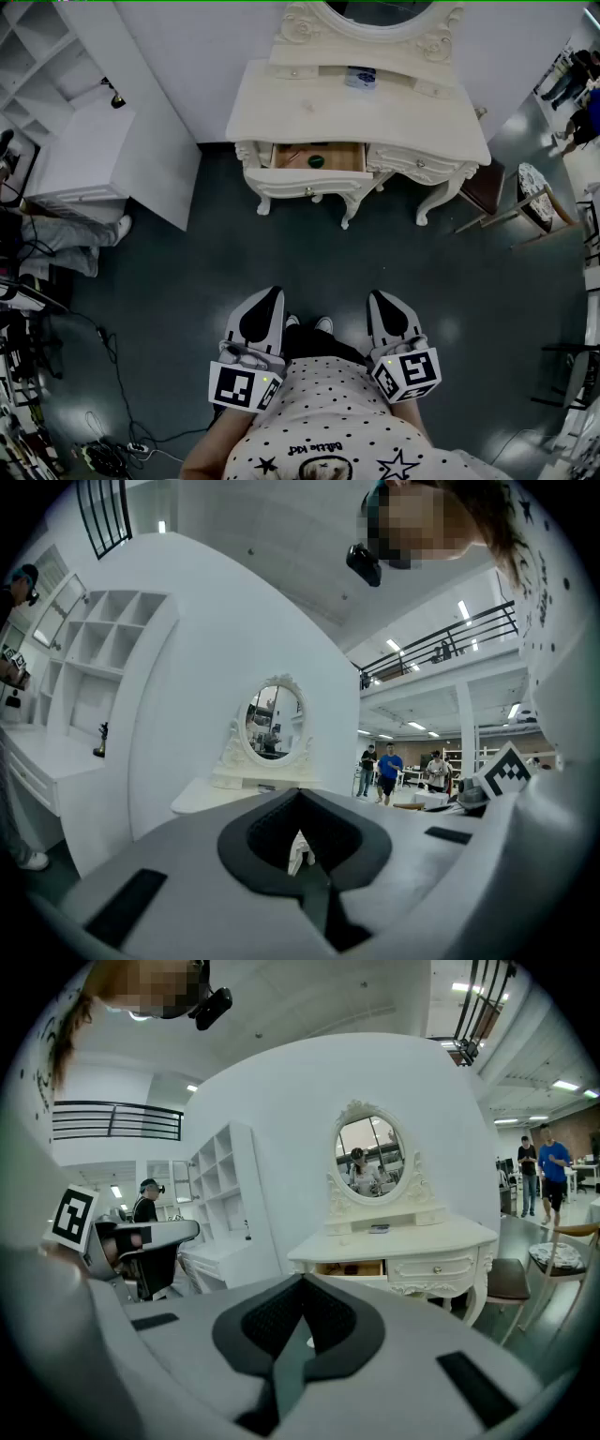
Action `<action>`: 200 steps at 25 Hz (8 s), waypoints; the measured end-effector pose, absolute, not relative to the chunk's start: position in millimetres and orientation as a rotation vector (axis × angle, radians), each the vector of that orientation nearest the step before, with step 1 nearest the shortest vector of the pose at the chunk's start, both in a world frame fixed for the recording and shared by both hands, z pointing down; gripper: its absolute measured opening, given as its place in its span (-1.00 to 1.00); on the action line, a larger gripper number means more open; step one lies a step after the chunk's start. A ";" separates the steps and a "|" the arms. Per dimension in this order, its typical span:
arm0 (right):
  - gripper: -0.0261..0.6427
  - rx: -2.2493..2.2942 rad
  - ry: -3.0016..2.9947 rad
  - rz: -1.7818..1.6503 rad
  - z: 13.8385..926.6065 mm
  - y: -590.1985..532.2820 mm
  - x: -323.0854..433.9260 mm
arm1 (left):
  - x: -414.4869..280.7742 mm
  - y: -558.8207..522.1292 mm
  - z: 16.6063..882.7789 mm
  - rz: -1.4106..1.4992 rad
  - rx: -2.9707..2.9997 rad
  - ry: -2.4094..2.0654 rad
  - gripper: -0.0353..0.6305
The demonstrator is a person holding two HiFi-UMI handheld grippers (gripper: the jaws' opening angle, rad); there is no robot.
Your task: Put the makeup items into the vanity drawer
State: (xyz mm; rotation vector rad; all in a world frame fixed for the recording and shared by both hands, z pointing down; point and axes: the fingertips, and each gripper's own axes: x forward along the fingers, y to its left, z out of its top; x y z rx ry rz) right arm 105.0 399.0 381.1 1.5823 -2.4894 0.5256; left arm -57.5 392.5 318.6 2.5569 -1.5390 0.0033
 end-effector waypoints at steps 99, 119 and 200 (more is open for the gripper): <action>-0.89 1.408 -2.557 0.550 382.3 26.3 128.3 | -44.4 45.4 331.1 -0.025 2.395 -1.694 -0.87; -0.89 1.589 -2.501 0.590 367.4 -30.4 69.8 | -115.1 -25.0 326.8 0.026 2.455 -1.578 -0.87; -0.54 1.535 -2.512 0.481 377.8 -125.8 89.1 | -73.9 -45.9 325.7 0.019 2.570 -1.424 -0.87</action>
